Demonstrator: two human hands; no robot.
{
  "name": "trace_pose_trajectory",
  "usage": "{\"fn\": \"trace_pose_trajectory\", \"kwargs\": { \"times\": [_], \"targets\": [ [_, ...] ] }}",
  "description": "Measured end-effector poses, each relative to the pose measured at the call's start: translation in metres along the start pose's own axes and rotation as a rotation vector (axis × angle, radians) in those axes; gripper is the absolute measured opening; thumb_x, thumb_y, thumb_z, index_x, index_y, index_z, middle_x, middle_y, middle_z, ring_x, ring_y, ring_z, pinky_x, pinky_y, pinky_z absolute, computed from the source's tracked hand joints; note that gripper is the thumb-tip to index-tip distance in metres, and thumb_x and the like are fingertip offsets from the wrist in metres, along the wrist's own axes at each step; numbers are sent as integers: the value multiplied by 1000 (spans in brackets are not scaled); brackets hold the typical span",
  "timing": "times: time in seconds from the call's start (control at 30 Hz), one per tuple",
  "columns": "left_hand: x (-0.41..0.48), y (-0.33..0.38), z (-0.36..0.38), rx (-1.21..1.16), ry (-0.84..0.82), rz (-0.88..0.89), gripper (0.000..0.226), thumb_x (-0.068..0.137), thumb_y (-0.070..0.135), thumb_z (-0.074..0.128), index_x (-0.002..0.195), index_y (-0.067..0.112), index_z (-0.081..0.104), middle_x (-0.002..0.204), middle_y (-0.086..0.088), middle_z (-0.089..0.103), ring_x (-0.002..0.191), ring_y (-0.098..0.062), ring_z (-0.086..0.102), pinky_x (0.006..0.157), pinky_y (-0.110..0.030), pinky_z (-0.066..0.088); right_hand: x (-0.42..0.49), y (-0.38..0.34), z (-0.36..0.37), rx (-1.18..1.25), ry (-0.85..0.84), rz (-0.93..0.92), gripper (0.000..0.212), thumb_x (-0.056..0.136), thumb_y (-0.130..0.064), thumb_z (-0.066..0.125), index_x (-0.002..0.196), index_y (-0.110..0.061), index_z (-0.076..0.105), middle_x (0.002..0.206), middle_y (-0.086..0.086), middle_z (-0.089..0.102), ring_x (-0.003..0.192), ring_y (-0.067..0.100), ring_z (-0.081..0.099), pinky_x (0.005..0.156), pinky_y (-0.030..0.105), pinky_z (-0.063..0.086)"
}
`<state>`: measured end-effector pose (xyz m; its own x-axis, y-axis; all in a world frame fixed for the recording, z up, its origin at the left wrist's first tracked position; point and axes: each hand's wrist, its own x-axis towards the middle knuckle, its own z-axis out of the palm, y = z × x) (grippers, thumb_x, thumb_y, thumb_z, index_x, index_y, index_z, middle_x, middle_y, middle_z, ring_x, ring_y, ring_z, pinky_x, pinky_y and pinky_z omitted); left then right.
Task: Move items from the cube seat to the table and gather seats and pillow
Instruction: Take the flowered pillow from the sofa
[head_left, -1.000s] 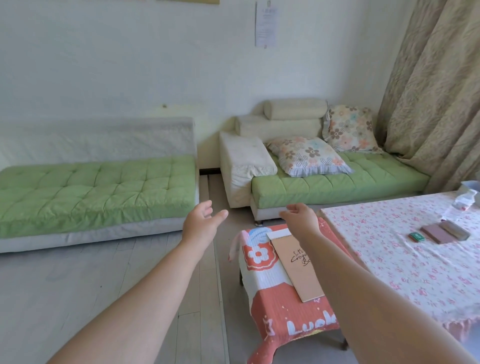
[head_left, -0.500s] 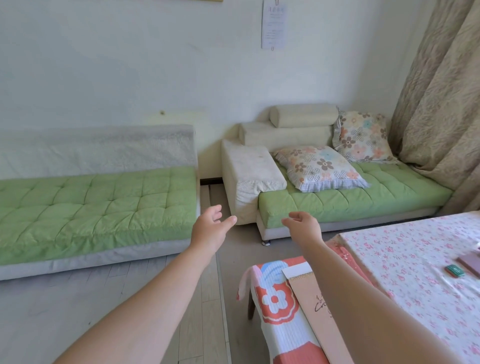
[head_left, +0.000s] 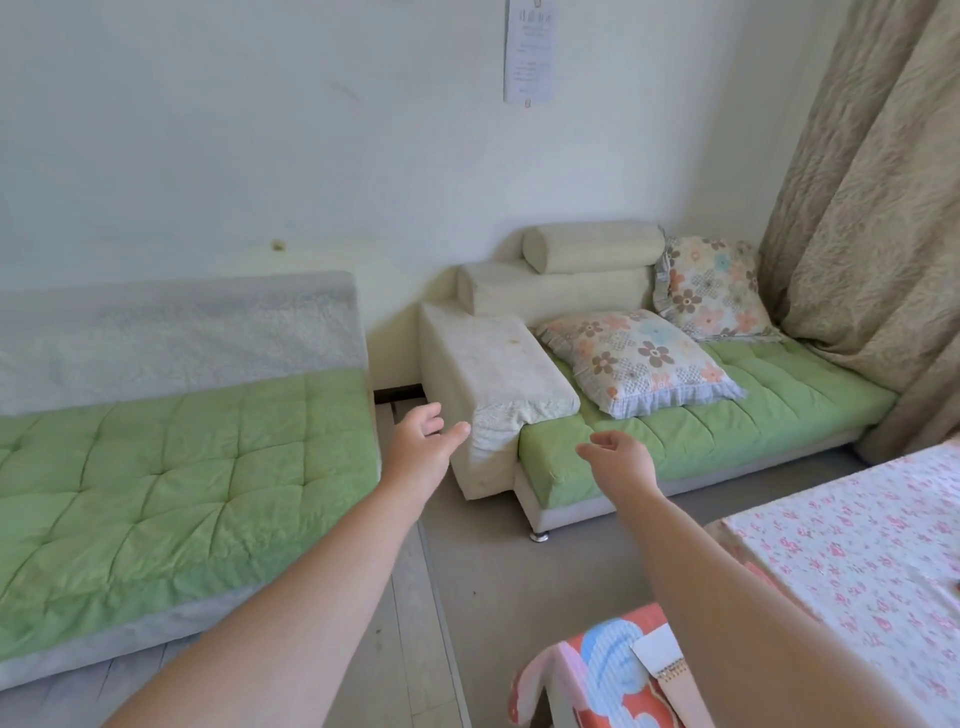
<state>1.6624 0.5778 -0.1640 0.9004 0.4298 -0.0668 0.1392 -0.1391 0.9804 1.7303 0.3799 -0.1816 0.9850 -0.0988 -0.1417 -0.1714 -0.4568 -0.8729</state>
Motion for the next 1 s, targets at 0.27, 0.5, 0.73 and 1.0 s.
{"fn": "trace_pose_trajectory", "kwargs": {
  "times": [0.27, 0.5, 0.73, 1.0],
  "targets": [
    [142, 14, -38, 49, -75, 26, 55, 88, 21, 64, 138, 12, 44, 139, -10, 51, 123, -20, 52, 92, -25, 37, 84, -56, 76, 51, 58, 58, 39, 89, -22, 58, 126, -12, 54, 126, 7, 58, 101, 20, 55, 82, 32, 44],
    [247, 13, -7, 82, -137, 22, 54, 87, 25, 64, 137, 14, 46, 137, -6, 53, 123, -19, 52, 101, -30, 39, 178, -67, 92, 96, 131, 94, 41, 89, -21, 58, 128, -10, 53, 125, 8, 58, 96, 19, 52, 78, 31, 41],
    [370, 19, 78, 129, -226, 25, 53, 87, 25, 65, 135, 12, 47, 135, -7, 54, 120, -21, 54, 99, -32, 41, 312, -64, 85, 101, 167, 139, 41, 89, -17, 57, 128, -6, 53, 123, 9, 57, 93, 19, 50, 78, 29, 39],
    [484, 51, 170, 163, -260, 15, 52, 85, 27, 66, 132, 11, 50, 131, -8, 57, 118, -21, 54, 98, -30, 40, 444, -83, 54, 80, 192, 156, 40, 88, -18, 56, 127, -11, 54, 111, 2, 60, 83, 16, 53, 72, 28, 46]
  ]
}}
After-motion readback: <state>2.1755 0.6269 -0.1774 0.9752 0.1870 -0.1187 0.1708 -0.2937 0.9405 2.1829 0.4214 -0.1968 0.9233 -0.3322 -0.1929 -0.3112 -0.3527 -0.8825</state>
